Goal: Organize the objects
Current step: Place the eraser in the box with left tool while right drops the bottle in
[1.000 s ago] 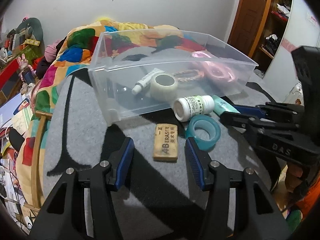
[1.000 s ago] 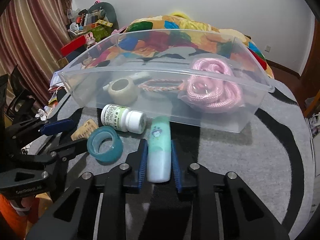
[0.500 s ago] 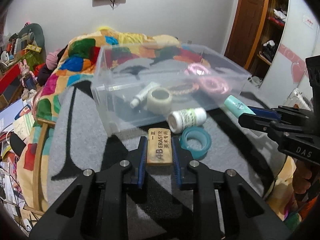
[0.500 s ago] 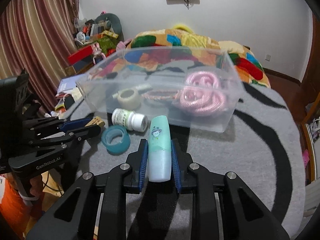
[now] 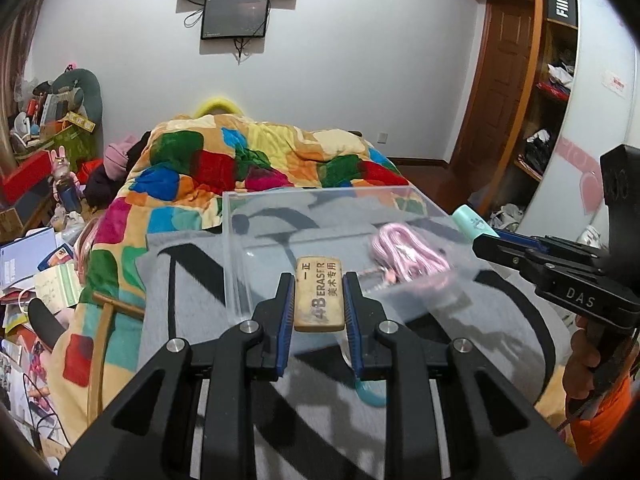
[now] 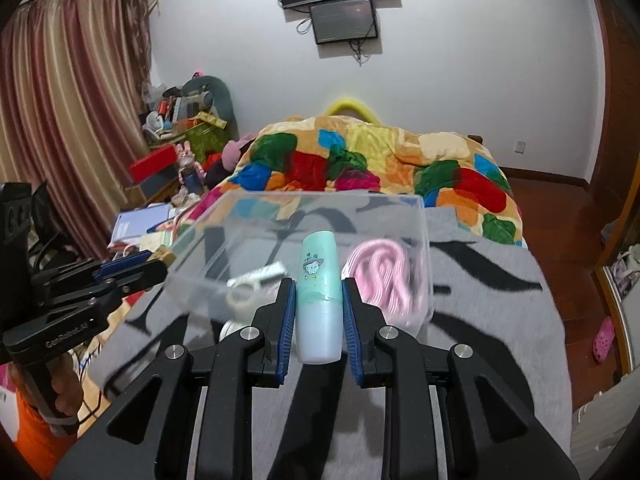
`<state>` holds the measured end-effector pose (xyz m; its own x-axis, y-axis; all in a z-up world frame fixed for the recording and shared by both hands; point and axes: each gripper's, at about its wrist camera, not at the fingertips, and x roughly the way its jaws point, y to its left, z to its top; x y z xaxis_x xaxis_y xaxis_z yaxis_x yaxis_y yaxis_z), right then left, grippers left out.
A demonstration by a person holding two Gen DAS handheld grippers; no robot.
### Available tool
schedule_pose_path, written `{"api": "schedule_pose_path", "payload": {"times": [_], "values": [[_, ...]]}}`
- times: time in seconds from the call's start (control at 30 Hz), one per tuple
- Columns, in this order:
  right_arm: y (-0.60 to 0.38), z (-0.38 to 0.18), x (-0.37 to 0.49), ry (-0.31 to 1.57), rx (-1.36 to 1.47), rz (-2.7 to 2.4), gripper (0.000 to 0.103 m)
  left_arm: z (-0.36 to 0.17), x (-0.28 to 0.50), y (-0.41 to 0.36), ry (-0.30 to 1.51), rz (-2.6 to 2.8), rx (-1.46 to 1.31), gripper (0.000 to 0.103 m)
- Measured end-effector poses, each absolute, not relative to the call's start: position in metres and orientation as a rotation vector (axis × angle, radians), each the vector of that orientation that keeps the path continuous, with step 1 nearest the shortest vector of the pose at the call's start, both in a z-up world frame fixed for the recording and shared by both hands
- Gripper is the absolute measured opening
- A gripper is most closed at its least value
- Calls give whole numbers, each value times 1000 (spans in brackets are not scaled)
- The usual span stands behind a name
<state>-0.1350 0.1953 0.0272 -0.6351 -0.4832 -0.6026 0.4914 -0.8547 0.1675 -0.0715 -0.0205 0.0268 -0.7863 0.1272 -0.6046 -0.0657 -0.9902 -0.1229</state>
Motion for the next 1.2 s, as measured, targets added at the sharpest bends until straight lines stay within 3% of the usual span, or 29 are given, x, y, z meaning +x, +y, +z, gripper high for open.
{"api": "schedule_pose_path", "payload": {"times": [0.6,0.83,1.0,1.2], "values": [[171,-15,-197,55,1101,-2381,21,-7,-131,-24,-103,2843,-1207,23],[180,-3,-181,30,1070,-2357,28,3,-117,-18,-61,2853,-1168,27],[187,8,-162,41,1023,-2358,33,14,-97,-12,-43,2866,-1108,47],[197,16,-136,73,971,-2376,37,10,-75,2,8,2807,-1096,53]]}}
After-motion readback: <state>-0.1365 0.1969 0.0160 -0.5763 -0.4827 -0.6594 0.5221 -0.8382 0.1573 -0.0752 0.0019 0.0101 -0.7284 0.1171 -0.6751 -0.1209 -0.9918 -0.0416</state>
